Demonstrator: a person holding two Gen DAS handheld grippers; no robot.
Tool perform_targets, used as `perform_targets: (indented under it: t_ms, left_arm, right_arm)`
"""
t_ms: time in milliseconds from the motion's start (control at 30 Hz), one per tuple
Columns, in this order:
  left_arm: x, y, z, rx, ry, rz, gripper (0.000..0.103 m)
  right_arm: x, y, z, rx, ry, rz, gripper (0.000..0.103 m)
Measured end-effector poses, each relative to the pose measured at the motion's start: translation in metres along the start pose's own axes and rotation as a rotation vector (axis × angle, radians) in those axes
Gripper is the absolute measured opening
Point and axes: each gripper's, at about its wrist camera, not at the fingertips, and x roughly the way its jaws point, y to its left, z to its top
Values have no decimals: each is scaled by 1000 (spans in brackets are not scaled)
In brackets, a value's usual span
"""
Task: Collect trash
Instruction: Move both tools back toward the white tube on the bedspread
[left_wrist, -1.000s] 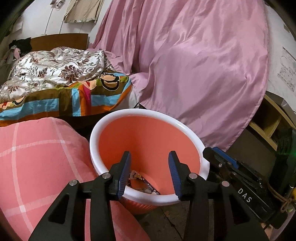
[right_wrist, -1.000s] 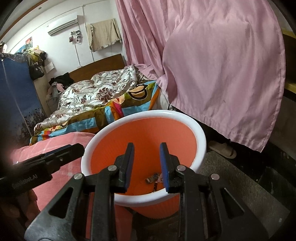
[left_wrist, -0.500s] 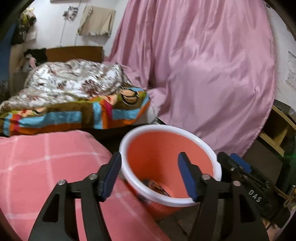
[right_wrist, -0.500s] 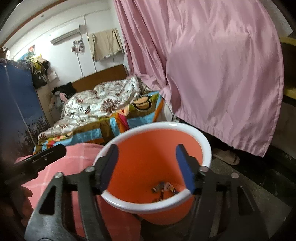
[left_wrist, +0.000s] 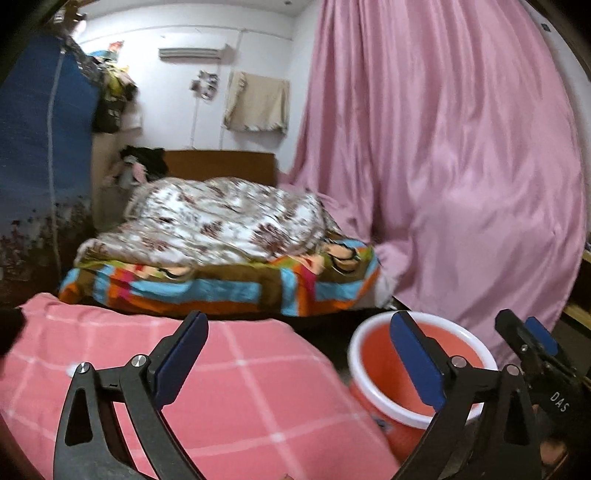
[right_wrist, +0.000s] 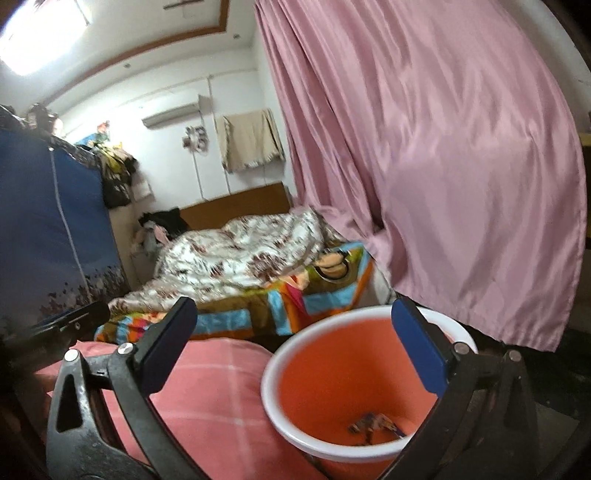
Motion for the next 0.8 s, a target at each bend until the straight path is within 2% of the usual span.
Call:
perform_targets:
  t_ms: [400,800]
  left_arm:
    - [-56,71,4,-25,-94,131,99]
    - [-111,148,-9,-85,-191,228,99]
  right_arm:
    - [-13,82,5,-41,-116,151,103]
    - [-21,150,-3,-74,-217,297,103]
